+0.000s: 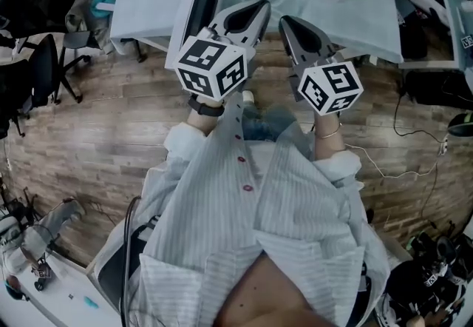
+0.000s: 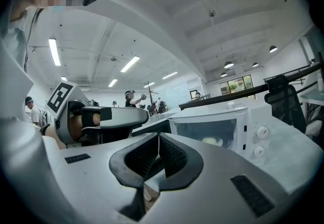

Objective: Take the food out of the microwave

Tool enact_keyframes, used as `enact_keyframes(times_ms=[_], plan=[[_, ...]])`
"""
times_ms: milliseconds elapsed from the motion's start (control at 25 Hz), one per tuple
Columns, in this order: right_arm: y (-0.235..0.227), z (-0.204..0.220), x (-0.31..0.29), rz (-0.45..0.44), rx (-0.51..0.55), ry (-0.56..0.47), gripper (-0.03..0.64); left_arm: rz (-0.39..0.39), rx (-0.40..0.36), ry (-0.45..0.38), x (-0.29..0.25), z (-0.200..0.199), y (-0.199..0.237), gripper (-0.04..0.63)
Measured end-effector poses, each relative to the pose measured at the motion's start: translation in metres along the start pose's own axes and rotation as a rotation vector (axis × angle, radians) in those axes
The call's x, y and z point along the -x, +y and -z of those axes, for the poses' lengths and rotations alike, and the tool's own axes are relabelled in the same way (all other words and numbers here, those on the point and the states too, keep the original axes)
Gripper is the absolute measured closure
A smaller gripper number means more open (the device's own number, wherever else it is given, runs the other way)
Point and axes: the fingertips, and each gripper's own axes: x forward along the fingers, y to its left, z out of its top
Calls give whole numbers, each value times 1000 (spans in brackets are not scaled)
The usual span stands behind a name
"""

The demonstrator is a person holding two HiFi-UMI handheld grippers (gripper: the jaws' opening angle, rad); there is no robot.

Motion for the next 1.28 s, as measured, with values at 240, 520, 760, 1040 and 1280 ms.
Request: enact_keyframes(times_ms=[240, 520, 760, 1040, 1280], plan=[[-6, 8, -12, 25, -19, 12, 584, 5, 18, 22, -3, 9, 17, 588], [-33, 11, -30, 44, -49, 33, 584, 3, 57, 52, -25, 20, 33, 588], [-70, 3, -50, 50, -36, 34, 584, -10, 61, 50, -63, 17, 49, 588], [-120, -17, -88, -5, -24, 52, 584, -66, 55, 17, -119, -4, 77, 588], [-154, -43, -112, -66, -17, 56, 584, -119, 54, -12, -157, -26, 91, 588]])
